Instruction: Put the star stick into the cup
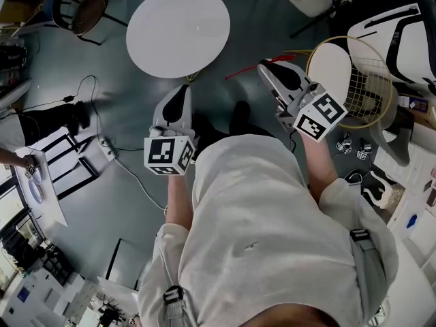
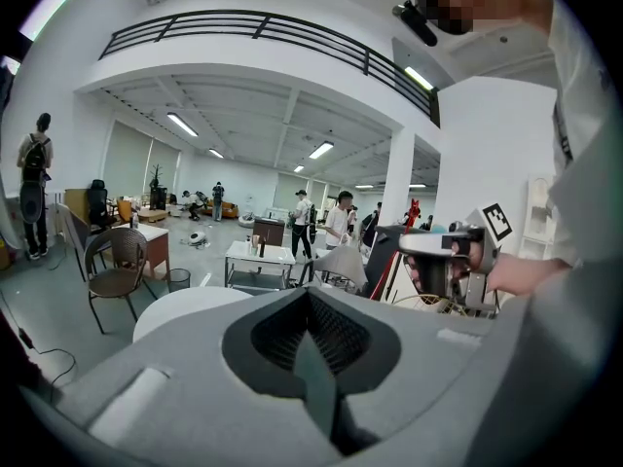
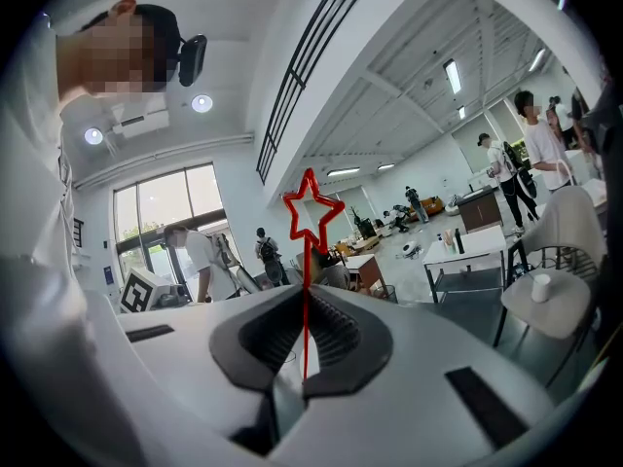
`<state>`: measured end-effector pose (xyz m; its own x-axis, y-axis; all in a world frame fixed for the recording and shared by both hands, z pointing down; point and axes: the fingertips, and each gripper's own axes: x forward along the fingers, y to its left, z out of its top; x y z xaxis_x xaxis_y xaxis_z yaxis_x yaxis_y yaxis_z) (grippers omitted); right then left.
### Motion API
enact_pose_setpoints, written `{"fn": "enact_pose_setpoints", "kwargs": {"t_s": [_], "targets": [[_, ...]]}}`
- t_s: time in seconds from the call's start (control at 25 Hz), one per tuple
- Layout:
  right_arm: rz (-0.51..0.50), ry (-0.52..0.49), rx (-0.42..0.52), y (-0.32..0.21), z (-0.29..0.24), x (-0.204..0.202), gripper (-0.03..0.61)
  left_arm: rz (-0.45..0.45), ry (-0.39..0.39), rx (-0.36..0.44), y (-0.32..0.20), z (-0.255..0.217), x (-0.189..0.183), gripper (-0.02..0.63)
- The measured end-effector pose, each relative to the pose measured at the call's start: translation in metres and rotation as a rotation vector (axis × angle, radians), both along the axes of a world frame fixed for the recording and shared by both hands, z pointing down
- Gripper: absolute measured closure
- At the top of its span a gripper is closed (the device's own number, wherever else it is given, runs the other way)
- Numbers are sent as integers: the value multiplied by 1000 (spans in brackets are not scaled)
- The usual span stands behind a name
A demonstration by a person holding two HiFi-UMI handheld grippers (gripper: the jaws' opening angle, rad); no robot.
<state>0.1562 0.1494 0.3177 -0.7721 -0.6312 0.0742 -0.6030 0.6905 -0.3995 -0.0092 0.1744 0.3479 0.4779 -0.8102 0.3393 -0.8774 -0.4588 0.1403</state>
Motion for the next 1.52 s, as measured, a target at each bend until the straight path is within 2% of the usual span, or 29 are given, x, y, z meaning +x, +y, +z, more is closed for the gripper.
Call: {"fn": "enact_pose_setpoints", "kwargs": {"t_s": [0.2,0.48,0.88,1.2,1.52], "targets": [[-20,5,-20,-3,11,12,558,-27,-26,-18,5,8,11,603],[-17,14,-36,-14,14,-2,558,-21,-16,-50,-3,15,1,603],[36,50,-12,-43,-3,-8,558,38,39,-14,-48,10,0,603],[39,60,16,-82,-27,-48,558,36,54,26,-88,-9,-40,603],[40,73,-18,-98,-19,-91,558,15,72,1,-93,1,-87,603]]}}
